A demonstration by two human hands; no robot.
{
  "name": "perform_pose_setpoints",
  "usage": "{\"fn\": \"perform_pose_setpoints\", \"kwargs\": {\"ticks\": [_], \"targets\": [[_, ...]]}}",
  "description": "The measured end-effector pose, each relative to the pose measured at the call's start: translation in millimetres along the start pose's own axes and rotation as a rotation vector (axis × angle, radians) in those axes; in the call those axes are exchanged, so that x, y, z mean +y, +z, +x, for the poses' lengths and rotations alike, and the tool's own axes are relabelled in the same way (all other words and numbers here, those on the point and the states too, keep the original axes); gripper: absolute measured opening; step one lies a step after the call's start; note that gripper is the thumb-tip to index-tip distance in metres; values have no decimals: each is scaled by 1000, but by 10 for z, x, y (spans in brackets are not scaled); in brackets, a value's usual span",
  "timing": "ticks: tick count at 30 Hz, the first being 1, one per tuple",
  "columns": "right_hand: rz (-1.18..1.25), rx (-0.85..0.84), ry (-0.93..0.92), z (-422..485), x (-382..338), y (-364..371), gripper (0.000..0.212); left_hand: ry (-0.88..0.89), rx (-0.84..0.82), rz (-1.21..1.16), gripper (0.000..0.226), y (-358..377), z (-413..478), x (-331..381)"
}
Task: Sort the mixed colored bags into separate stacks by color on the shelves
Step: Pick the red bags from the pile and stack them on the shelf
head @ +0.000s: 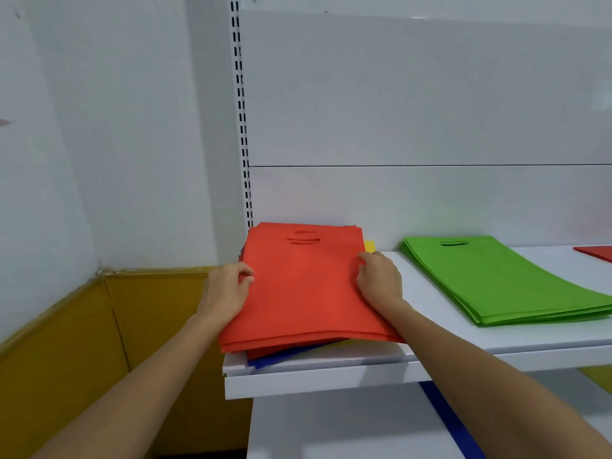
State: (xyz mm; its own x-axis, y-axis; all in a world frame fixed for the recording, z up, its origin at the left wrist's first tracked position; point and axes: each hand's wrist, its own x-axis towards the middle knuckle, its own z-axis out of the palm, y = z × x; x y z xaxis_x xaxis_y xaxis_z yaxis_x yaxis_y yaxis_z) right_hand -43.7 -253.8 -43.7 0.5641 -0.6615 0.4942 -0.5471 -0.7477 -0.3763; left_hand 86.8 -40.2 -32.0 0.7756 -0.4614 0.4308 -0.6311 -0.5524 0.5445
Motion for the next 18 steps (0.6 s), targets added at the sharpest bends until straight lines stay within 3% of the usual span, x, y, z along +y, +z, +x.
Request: {"fn": "perform_pose_setpoints", "kwargs": {"ticks": [6,11,18], "targets": [[108,42,-94,143,-44,-197,39,17,81,-121,38,-186,33,121],[273,237,-181,154,-141,-352,41,-67,139,-237,51,-238,19,201],[245,256,-225,78,-78,-420,38,-19,128,-145,17,-181,-35,152]]}}
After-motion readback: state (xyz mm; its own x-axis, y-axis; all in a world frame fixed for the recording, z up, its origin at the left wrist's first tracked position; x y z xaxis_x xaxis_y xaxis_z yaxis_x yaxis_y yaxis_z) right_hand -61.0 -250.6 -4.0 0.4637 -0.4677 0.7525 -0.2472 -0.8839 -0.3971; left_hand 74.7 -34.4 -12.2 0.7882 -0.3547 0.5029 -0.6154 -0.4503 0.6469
